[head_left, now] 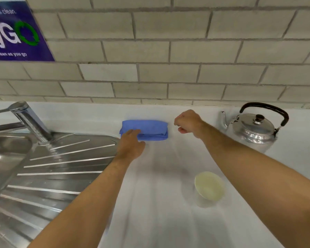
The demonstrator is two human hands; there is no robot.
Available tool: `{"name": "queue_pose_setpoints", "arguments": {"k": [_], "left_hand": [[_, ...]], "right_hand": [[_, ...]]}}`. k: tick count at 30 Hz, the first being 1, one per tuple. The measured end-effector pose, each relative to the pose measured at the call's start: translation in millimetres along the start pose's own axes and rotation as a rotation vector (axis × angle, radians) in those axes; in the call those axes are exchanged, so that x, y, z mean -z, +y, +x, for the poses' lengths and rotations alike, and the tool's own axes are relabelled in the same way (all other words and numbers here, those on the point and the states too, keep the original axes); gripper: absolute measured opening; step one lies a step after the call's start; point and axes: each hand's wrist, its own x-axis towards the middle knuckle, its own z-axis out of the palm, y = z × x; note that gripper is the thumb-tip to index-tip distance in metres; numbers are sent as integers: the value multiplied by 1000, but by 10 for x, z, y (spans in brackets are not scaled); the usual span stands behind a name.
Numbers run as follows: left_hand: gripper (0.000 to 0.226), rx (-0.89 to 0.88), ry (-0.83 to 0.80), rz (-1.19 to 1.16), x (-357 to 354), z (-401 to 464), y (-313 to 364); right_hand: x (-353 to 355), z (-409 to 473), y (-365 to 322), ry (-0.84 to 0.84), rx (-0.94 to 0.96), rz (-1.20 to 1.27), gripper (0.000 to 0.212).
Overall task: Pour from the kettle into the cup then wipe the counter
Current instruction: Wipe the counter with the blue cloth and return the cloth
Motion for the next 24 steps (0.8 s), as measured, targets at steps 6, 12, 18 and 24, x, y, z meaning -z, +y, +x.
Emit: {"name": "queue_pose_setpoints", "arguments": {"k": [6, 12, 18, 24], "left_hand": [[63, -113, -185, 362, -91, 234, -93], [60, -120, -196, 397, -146, 283, -229], [57, -117, -170, 385, -174, 295, -247], [53, -48, -17, 119, -45, 318, -224]], "right_hand": [[-392, 166, 14, -7, -154, -11, 30], [-629, 278, -44, -40, -220, 44, 27], [-738, 350, -106, -3, -219, 76, 22], [-667, 229, -293, -91, 5, 282, 14]]}}
